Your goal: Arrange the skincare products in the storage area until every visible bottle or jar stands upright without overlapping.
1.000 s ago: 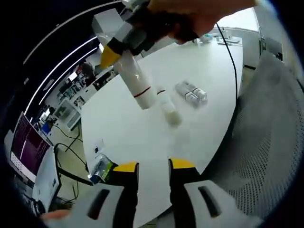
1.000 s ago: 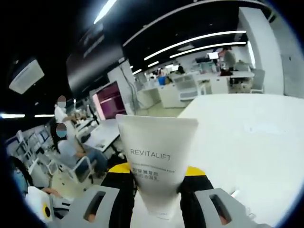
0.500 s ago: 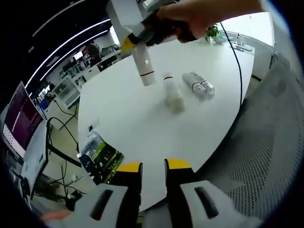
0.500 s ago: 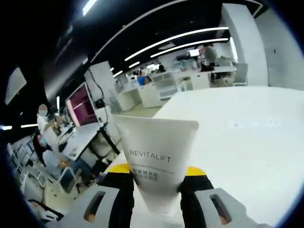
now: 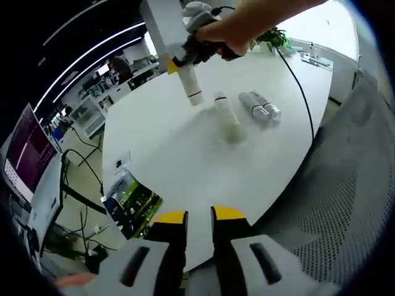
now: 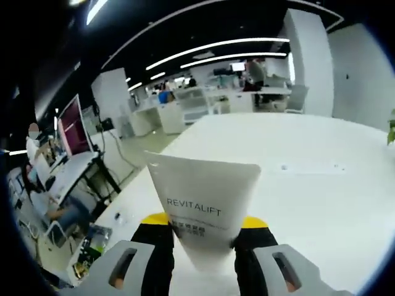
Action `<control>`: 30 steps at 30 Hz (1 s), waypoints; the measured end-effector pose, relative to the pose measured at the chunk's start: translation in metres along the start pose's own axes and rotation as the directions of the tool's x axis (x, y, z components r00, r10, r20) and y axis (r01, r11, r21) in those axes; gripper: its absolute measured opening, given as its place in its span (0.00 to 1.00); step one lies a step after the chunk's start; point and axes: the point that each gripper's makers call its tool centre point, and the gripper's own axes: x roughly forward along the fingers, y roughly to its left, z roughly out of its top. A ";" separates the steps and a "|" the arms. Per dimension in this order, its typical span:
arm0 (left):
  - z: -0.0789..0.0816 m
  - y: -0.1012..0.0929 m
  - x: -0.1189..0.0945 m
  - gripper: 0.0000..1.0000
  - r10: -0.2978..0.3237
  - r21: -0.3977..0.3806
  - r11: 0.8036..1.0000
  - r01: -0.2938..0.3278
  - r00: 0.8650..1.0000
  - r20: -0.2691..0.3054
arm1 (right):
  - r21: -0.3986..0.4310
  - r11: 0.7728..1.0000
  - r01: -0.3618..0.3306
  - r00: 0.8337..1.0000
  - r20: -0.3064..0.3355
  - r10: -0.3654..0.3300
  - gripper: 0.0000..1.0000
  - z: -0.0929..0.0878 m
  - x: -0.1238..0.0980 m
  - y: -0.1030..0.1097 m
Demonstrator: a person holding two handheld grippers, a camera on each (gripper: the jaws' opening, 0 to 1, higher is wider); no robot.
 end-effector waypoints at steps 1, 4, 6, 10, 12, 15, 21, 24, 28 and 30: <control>0.000 0.000 0.000 0.08 -0.001 0.001 1.000 0.001 1.000 0.000 | 0.003 1.000 0.011 1.000 0.003 -0.011 0.34 0.000 0.001 -0.003; 0.000 0.000 0.000 0.08 -0.002 0.001 1.000 0.002 1.000 -0.001 | 0.001 0.999 0.048 0.999 0.009 -0.048 0.34 0.001 0.006 -0.012; 0.000 0.000 0.000 0.08 -0.001 -0.001 1.000 0.001 1.000 -0.002 | -0.009 0.998 0.065 0.998 0.011 -0.065 0.34 0.001 0.009 -0.017; -0.001 0.000 0.001 0.07 -0.002 -0.004 1.000 0.002 1.000 -0.004 | -0.029 0.996 0.086 0.996 0.015 -0.085 0.34 0.002 0.015 -0.024; -0.001 -0.001 0.001 0.07 -0.003 -0.004 1.000 0.003 1.000 -0.006 | -0.038 0.994 0.101 0.995 0.015 -0.101 0.34 0.002 0.017 -0.029; -0.002 0.000 0.001 0.07 -0.001 -0.004 1.000 0.001 1.000 -0.008 | -0.043 0.991 0.123 0.992 0.011 -0.123 0.34 0.000 0.019 -0.038; -0.002 0.000 0.001 0.06 0.002 -0.009 1.000 -0.002 1.000 -0.010 | -0.049 0.988 0.147 0.989 0.008 -0.147 0.34 -0.003 0.017 -0.050; -0.003 0.000 0.001 0.06 0.001 -0.007 1.000 -0.001 1.000 -0.011 | -0.045 0.987 0.154 0.988 0.009 -0.153 0.34 -0.004 0.021 -0.057; -0.003 -0.001 0.002 0.06 0.000 -0.004 1.000 0.000 1.000 -0.011 | -0.040 0.987 0.158 0.987 0.024 -0.158 0.35 -0.004 0.021 -0.060; -0.003 -0.001 0.002 0.06 0.000 -0.003 1.000 0.000 1.000 -0.012 | -0.031 0.986 0.166 0.986 0.032 -0.165 0.35 -0.005 0.020 -0.061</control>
